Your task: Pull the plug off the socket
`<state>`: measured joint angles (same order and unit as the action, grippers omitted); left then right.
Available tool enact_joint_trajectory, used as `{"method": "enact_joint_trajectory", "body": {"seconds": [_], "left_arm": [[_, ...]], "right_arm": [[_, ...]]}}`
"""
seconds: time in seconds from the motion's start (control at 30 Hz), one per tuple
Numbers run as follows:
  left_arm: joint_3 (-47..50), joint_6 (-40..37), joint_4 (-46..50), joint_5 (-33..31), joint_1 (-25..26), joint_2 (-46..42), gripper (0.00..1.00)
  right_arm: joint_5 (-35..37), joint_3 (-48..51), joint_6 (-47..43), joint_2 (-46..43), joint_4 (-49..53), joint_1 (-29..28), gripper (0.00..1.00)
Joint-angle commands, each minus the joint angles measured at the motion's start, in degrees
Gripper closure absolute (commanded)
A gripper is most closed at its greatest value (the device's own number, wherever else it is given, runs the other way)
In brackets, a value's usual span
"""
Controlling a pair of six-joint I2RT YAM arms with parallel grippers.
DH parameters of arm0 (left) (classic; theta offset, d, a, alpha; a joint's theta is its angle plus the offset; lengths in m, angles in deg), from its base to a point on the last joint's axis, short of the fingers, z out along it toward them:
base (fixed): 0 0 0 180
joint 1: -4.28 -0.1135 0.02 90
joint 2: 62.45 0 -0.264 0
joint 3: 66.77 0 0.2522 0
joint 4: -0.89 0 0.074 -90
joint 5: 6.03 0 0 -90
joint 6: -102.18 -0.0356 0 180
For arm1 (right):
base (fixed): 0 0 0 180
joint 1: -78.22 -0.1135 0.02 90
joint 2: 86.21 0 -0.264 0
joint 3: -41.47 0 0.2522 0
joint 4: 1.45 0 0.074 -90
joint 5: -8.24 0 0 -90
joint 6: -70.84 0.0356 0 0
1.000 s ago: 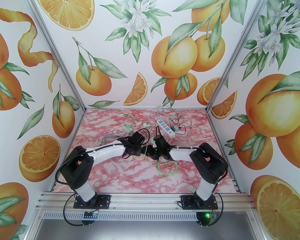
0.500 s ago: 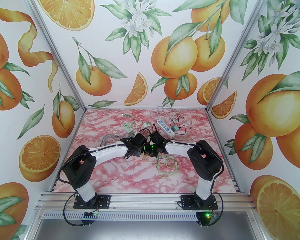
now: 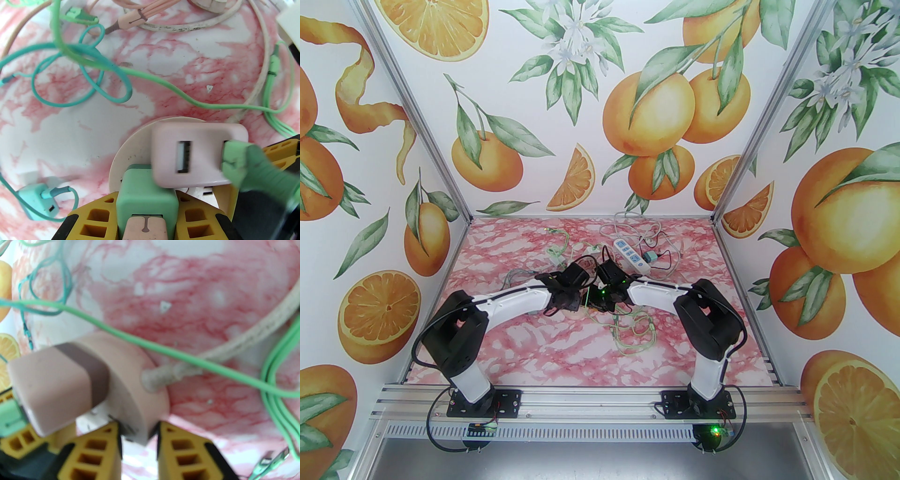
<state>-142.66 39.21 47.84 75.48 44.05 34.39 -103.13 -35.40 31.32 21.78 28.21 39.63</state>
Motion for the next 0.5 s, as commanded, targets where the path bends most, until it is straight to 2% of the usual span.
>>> {"method": "enact_joint_trajectory", "body": {"seconds": [0.0, 0.2, 0.4, 0.47], "left_arm": [[0.67, 1.19, -2.37, 8.1, -2.38, -5.3, 0.83], [-0.9, -1.57, 0.57, 4.12, -1.8, -5.45, 0.83], [-3.79, -5.81, 5.76, -8.64, 3.33, -2.98, 0.83], [-4.38, -6.21, 6.53, -9.43, 4.35, -2.2, 0.83]], "right_arm": [[9.15, 3.7, -1.5, 6.72, 10.48, -0.83, 0.74], [9.5, 3.35, -1.72, 6.98, 10.89, -0.86, 0.74], [10.03, 2.39, -2.38, 7.72, 12.18, -0.81, 0.75], [10.27, 2.38, -2.51, 7.73, 12.47, -0.84, 0.75]]}}
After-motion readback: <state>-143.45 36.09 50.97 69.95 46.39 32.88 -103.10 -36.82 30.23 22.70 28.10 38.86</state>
